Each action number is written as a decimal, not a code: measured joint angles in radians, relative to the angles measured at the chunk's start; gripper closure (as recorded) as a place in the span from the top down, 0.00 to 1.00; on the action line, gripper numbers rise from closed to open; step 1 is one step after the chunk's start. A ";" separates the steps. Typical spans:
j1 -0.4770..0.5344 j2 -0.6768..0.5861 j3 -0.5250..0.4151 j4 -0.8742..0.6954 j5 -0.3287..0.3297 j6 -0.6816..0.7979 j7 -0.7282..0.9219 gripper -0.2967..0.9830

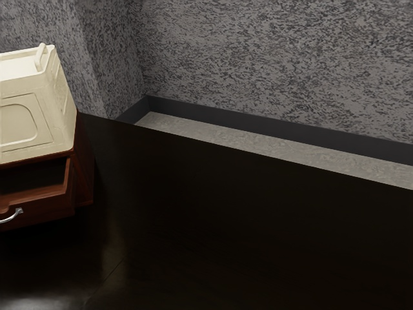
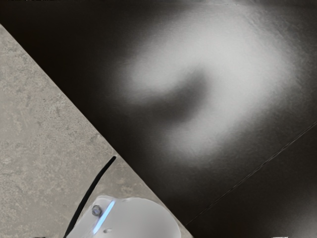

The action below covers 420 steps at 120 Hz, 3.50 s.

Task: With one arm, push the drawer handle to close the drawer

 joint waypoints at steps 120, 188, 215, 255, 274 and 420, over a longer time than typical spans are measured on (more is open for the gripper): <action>0.061 0.472 0.104 -0.109 0.012 0.866 0.274 0.16; 0.059 0.556 0.088 -0.002 -0.035 0.867 0.544 0.15; 0.082 0.633 0.092 0.060 -0.039 0.843 0.613 0.15; 0.080 0.703 0.085 0.138 0.000 0.815 0.705 0.16; 0.080 0.727 0.085 0.139 0.033 0.867 0.749 0.15; 0.115 0.790 0.069 0.105 0.234 1.237 0.874 0.15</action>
